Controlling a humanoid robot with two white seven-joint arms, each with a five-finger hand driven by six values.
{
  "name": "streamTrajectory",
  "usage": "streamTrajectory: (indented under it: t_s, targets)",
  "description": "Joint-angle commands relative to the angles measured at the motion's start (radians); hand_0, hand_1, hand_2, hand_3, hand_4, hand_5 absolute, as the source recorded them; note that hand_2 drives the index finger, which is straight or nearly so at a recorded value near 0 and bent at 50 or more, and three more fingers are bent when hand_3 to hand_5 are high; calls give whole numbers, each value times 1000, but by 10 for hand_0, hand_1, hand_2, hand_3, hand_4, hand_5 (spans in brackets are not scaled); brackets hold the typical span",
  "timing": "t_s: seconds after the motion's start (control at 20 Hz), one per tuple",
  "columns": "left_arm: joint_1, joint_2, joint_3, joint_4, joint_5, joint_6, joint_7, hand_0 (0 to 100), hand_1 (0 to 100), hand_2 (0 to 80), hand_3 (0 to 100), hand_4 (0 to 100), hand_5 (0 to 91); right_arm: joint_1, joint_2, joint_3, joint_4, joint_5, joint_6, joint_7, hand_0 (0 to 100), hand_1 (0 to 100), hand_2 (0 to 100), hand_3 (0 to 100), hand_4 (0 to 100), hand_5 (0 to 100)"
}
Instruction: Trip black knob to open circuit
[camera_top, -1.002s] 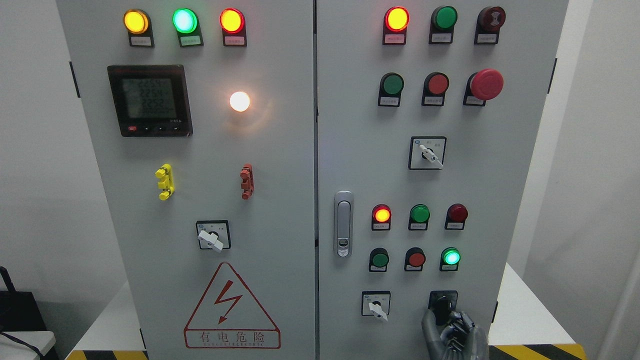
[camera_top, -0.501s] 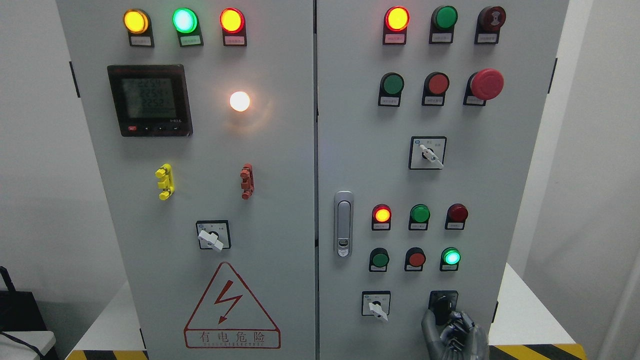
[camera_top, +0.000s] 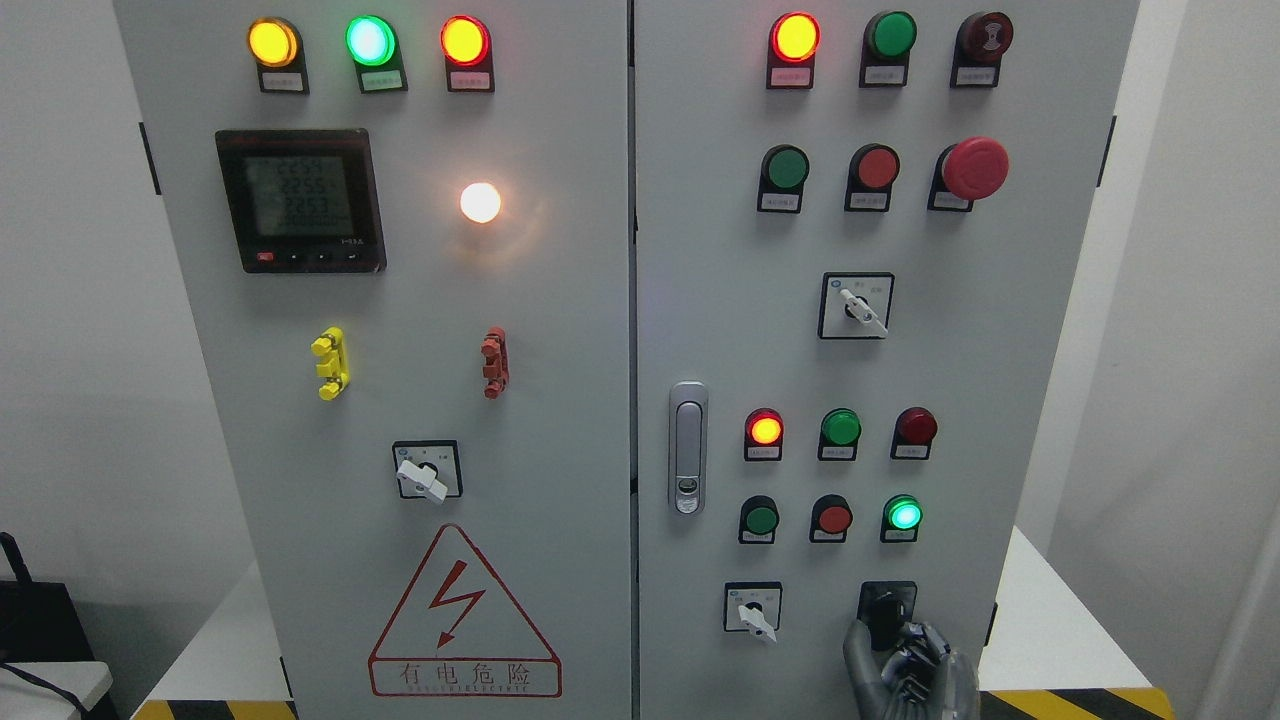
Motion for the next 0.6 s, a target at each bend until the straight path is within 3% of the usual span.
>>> streamTrajectory:
  t_s: [0.0,0.55]
  targets:
    - [-8,0,0,0,-34,0,1,120,389,0,0,0,0,0,-1,-7,1,9,-6,-2,386,713,627,950,950,966]
    - [-8,0,0,0,-34,0,1,120,389,0,0,0,0,3,-1,-8,1,9,-6,-2,391,718,625,948,947,966]
